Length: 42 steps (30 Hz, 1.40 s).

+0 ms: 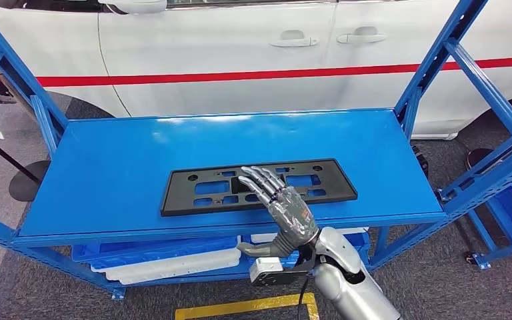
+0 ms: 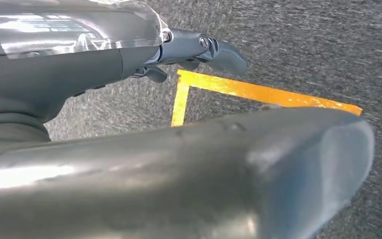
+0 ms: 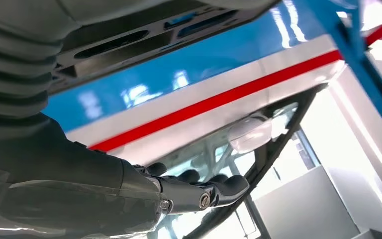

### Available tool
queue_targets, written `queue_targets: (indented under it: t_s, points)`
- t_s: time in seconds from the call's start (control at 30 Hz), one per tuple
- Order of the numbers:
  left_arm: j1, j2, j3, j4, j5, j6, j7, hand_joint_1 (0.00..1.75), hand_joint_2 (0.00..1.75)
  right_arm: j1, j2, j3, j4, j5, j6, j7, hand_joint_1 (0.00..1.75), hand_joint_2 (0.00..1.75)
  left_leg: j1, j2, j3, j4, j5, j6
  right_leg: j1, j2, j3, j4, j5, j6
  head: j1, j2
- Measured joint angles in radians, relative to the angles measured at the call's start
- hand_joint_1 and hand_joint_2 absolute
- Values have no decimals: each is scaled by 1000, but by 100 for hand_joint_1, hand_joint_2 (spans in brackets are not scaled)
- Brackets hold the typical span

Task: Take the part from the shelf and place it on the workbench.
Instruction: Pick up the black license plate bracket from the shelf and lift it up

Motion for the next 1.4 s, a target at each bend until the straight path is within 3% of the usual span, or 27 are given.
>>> queue_targets:
  t_s: [0.03,0.07,0.13,0.2,0.27,0.37,0.43,0.5,0.53,0.57,0.6,0.63,0.7,0.73,0.87,0.93,1.0,1.03,1.07,1.1,1.13,1.2,1.27,1.33,1.4]
  points:
    - [0,0,0,0,0,-1,-2,0,0,-9,-2,17,21,49,-42,24,0,175,0,-1,1,0,-2,0,-2,0,-24,29,4,2,0,0]
    - [1,-1,0,0,0,-2,-4,0,0,-19,-3,33,42,99,-84,49,0,175,0,-2,4,1,-5,-1,-4,-1,-28,18,28,3,0,0]
    - [2,-3,0,0,-1,-3,-8,0,0,-42,-4,58,81,189,-152,99,0,175,0,-4,11,3,-11,-6,-6,-2,15,-101,111,-1,0,0]
    - [1,-6,0,0,-2,-5,-12,0,0,-66,-3,79,118,271,-210,147,0,175,-3,-5,15,6,-17,-15,-2,-2,62,-215,160,-10,0,0]
    - [1,-6,0,0,-4,-6,-15,0,0,-82,-1,96,153,346,-255,195,0,175,-5,-5,15,6,-19,-26,5,-1,73,-242,162,-18,0,0]
    - [1,-7,-1,0,-9,-6,-16,0,0,-101,15,112,202,423,-275,251,0,175,-1,-4,11,24,-35,-42,1,0,78,-251,166,-36,0,0]
    - [1,-7,-1,0,-11,-6,-16,0,0,-116,31,123,233,451,-274,273,0,175,1,-3,-30,116,-87,-48,-1,-2,84,-257,167,-48,0,0]
    - [2,-8,-1,0,-11,-6,-16,0,0,-129,44,133,268,476,-273,287,0,175,1,-3,-96,248,-143,-52,1,-3,86,-257,165,-53,0,0]
    - [3,-9,-1,0,-12,-5,-16,0,0,-135,50,138,288,489,-272,292,0,175,1,-3,-117,286,-149,-54,2,-4,87,-256,163,-54,0,0]
    - [3,-9,-1,0,-11,-5,-16,0,0,-142,56,143,307,502,-272,296,0,175,1,-3,-119,285,-135,-54,3,-3,88,-256,162,-54,0,0]
    - [3,-9,-1,0,-11,-4,-16,0,0,-151,62,149,326,515,-272,301,0,175,1,-2,-102,244,-105,-52,3,-2,90,-255,160,-52,0,0]
    - [3,-9,-1,0,-11,-3,-16,0,0,-162,69,153,345,525,-272,304,0,175,1,-2,-70,176,-66,-50,3,-1,93,-253,157,-50,0,0]
    - [1,-8,-1,0,-10,-2,-16,0,0,-185,81,161,386,544,-273,312,0,175,-2,-2,-10,53,-20,-42,7,0,97,-249,151,-42,0,0]
    - [1,-8,-1,0,-10,-2,-17,0,0,-196,85,164,406,552,-274,316,0,175,-3,-3,5,23,-14,-38,9,0,97,-248,149,-38,0,0]
    - [2,-9,-1,0,-11,-2,-18,0,0,-228,98,175,478,597,-289,350,0,175,0,-4,12,6,-14,-17,9,0,93,-232,134,-19,0,0]
    - [0,-10,-1,0,-11,-2,-18,0,0,-247,103,178,518,636,-310,383,0,175,3,-3,15,1,-13,-7,6,-1,55,-151,88,-9,0,0]
    - [-1,-9,-2,0,-14,-2,-18,0,0,-262,107,183,562,669,-329,416,0,175,2,-2,15,2,-14,-3,2,-1,-13,-22,33,-3,0,0]
    - [-1,-9,-2,0,-16,-2,-19,0,0,-270,110,187,587,679,-337,431,0,175,1,-3,15,2,-15,-2,0,-1,-40,24,22,-2,0,0]
    - [-1,-9,-2,0,-18,-2,-20,0,0,-278,114,193,609,685,-342,443,0,175,1,-3,15,3,-16,-2,-1,-1,-49,33,32,-1,0,0]
    - [-1,-8,-3,0,-19,-2,-21,0,0,-289,118,199,630,687,-346,454,0,175,1,-3,17,3,-17,-3,-2,-1,-40,5,60,-2,0,0]
    - [-1,-8,-4,0,-21,-3,-23,0,0,-301,123,204,650,689,-349,462,1,175,1,-4,19,4,-19,-5,-3,-1,-14,-57,100,-6,0,0]
    - [-2,-9,-8,0,-22,-5,-27,0,0,-326,133,210,684,690,-348,476,88,175,-1,-4,23,6,-23,-12,0,-1,47,-188,157,-14,0,0]
    - [-3,-9,-10,0,-23,-6,-30,0,0,-346,141,215,718,690,-344,488,175,175,-3,-4,22,7,-25,-21,6,-1,70,-241,167,-21,0,0]
    - [-4,-9,-15,0,-24,-6,-31,0,0,-359,149,219,747,690,-339,495,175,175,-2,-4,22,5,-26,-33,6,0,70,-246,169,-29,0,0]
    - [-5,-6,-19,0,-24,-5,-31,0,0,-370,156,222,772,689,-335,497,175,175,-1,-3,13,32,-46,-43,0,-1,76,-256,173,-40,0,0]
